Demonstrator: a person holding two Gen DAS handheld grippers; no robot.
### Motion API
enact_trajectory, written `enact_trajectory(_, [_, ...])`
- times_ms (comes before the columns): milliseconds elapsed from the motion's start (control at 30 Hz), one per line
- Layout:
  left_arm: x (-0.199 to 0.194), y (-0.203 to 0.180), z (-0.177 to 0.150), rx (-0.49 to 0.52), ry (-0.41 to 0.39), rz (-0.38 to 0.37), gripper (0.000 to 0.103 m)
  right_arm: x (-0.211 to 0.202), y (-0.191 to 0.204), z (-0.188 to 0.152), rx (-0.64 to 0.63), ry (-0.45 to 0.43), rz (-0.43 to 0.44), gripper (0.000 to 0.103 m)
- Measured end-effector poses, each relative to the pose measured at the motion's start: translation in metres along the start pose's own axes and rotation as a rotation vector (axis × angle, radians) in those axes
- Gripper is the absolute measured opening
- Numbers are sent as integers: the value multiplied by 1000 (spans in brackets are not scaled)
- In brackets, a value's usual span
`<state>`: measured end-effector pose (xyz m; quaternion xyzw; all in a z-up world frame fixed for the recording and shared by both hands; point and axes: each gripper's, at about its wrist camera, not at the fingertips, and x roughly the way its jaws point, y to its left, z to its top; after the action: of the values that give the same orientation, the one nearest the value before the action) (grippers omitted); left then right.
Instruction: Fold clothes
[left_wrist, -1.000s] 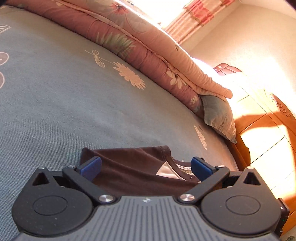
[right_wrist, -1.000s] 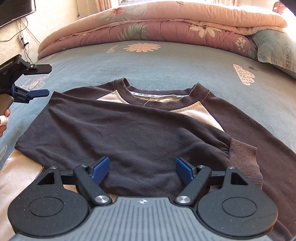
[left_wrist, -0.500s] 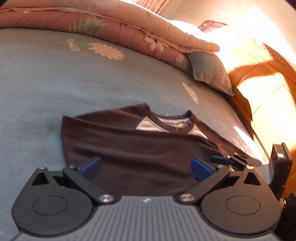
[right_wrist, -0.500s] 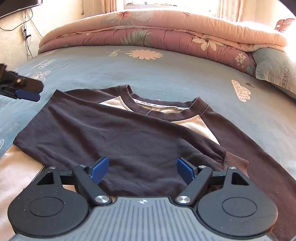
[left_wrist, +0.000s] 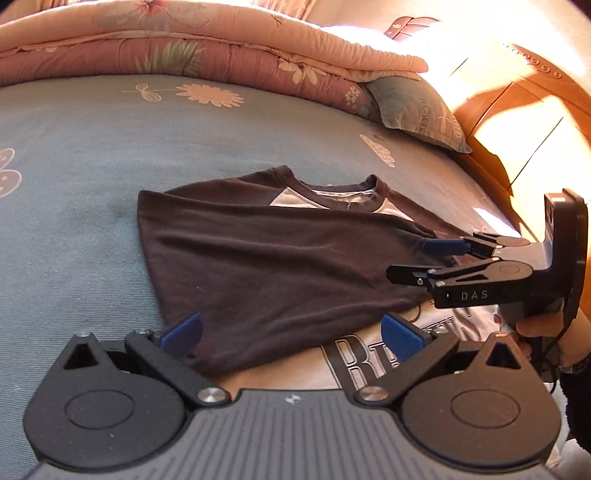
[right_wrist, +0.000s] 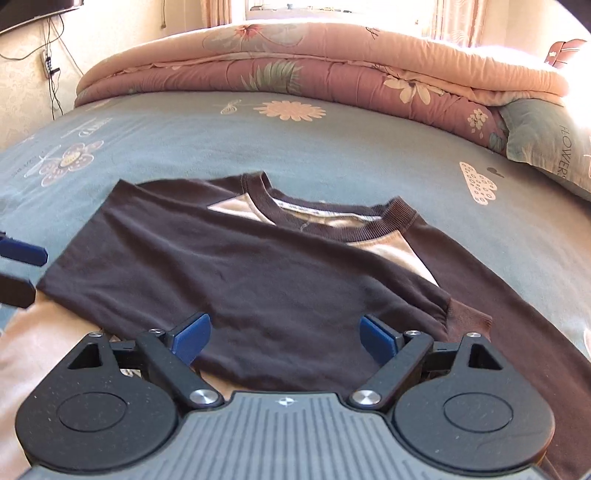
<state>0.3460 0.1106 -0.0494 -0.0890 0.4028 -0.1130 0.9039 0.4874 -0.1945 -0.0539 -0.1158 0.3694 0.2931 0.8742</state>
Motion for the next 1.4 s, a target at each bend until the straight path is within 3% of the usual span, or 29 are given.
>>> enact_trajectory(167, [-14,1,-9,12,15,90,102,37,35,6,-33,54,8,91])
enact_trajectory(233, [-22,4,-13,6,18,105,102,37,45,-7,-77,69,-3,99])
enact_trajectory(467, [-45,-29,-26,86,7,105,102,-44,22,-41,-25,50,40,100])
enact_trajectory(600, [-48,-70,-38,177,28,63,102,-81,-2,-77,64,62,66,103])
enact_trajectory(700, [-42,-99,-53,189,68,21,102,-108,-20,-104,131,70,85,103])
enact_trajectory(833, [-36,-132,-80,212,102,21,102,-121,-43,-151,292,123,114,103])
enact_trajectory(1000, [-29,-159,-113,267,135,74,102,-160,-72,-185,418,70,159,103])
enact_trajectory(1133, [-35,-182,-126,322,97,112,102,-192,-114,-200,545,-27,163,103])
enact_trajectory(1300, [-39,-203,-134,281,79,40,102,-216,-204,-250,883,-203,98,103])
enact_trajectory(1400, [-29,-216,-137,316,101,19,102,-229,-249,-283,1073,-330,55,103])
